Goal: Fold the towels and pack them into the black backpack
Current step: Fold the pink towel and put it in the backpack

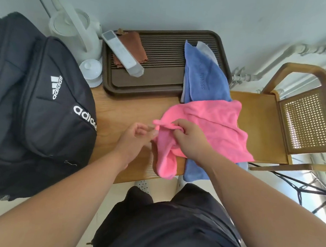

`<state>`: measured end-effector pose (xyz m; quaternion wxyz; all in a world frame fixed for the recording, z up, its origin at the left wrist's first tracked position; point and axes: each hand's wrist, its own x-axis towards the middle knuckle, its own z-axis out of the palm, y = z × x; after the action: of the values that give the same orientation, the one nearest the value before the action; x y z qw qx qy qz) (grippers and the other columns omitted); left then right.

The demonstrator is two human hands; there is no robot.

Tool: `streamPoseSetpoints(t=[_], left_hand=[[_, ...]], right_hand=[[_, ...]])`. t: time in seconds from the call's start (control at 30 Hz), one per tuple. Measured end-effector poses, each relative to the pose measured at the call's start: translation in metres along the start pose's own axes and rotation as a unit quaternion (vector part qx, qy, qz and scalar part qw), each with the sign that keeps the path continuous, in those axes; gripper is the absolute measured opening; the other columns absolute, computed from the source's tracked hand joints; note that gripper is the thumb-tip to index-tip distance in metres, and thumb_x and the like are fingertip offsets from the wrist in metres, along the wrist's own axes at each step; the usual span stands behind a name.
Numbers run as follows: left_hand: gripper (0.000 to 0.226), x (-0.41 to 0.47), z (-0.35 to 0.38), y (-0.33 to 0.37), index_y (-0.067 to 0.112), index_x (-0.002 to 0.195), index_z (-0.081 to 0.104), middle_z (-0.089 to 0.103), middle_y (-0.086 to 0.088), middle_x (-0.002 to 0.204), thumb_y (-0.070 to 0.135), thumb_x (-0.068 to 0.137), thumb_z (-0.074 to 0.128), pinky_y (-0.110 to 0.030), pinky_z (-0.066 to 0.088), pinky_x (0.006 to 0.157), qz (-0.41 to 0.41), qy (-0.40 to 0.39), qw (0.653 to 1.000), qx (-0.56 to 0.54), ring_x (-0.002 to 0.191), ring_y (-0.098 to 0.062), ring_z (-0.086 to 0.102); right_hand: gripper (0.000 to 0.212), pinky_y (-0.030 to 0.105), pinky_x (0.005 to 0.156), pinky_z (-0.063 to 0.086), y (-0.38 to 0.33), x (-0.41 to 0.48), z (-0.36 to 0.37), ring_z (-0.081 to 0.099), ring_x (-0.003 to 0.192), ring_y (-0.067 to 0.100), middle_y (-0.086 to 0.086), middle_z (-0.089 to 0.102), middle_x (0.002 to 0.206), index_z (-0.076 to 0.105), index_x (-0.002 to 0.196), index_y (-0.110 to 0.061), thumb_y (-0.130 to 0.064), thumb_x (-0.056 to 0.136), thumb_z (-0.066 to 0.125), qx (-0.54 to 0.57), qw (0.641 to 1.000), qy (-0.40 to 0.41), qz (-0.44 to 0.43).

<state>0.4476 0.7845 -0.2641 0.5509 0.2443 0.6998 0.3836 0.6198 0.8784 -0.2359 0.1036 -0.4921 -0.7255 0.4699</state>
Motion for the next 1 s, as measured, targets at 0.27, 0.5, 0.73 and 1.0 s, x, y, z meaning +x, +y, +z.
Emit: streamPoseSetpoints(t=[0.27, 0.5, 0.73, 1.0], left_hand=[[0.040, 0.008, 0.046, -0.033, 0.020, 0.113, 0.065, 0.068, 0.001, 0.114, 0.025, 0.079, 0.084, -0.033, 0.048, 0.095, -0.053, -0.097, 0.986, 0.124, 0.109, -0.017, 0.063], [0.018, 0.012, 0.070, -0.016, 0.009, 0.098, 0.070, 0.073, -0.006, 0.091, 0.014, 0.081, 0.071, -0.033, 0.048, 0.080, -0.042, -0.091, 0.991, 0.086, 0.085, -0.019, 0.063], [0.007, 0.020, 0.011, 0.041, 0.008, 0.083, 0.065, 0.066, -0.010, 0.084, 0.006, 0.087, 0.061, -0.040, 0.049, 0.070, -0.010, 0.051, 0.967, 0.251, 0.081, -0.031, 0.062], [0.023, 0.025, -0.029, 0.100, 0.007, 0.081, 0.067, 0.063, -0.011, 0.101, -0.001, 0.079, 0.046, -0.038, 0.046, 0.083, 0.273, 0.309, 0.844, 0.344, 0.099, -0.028, 0.056]], right_hand=[[0.019, 0.024, 0.062, 0.041, 0.006, 0.012, -0.029, 0.051, 0.067, 0.004, -0.013, 0.059, 0.073, 0.064, 0.089, -0.019, -0.015, 0.102, 0.051, 0.181, 0.980, 0.059, 0.055], [0.021, 0.037, 0.082, 0.052, 0.010, 0.024, -0.062, 0.063, 0.088, 0.014, 0.003, 0.070, 0.093, 0.069, 0.098, -0.020, -0.018, 0.104, 0.049, 0.303, 0.945, 0.084, 0.092], [0.032, 0.048, 0.079, 0.051, 0.007, 0.036, -0.086, 0.057, 0.078, 0.014, 0.002, 0.062, 0.079, 0.062, 0.087, -0.006, -0.037, 0.092, 0.056, 0.189, 0.977, 0.080, 0.061], [0.007, 0.032, 0.070, 0.054, -0.041, -0.007, -0.042, 0.063, 0.074, 0.011, -0.005, 0.067, 0.081, 0.069, 0.094, -0.023, -0.030, 0.094, 0.069, 0.044, 0.936, -0.348, -0.011]])
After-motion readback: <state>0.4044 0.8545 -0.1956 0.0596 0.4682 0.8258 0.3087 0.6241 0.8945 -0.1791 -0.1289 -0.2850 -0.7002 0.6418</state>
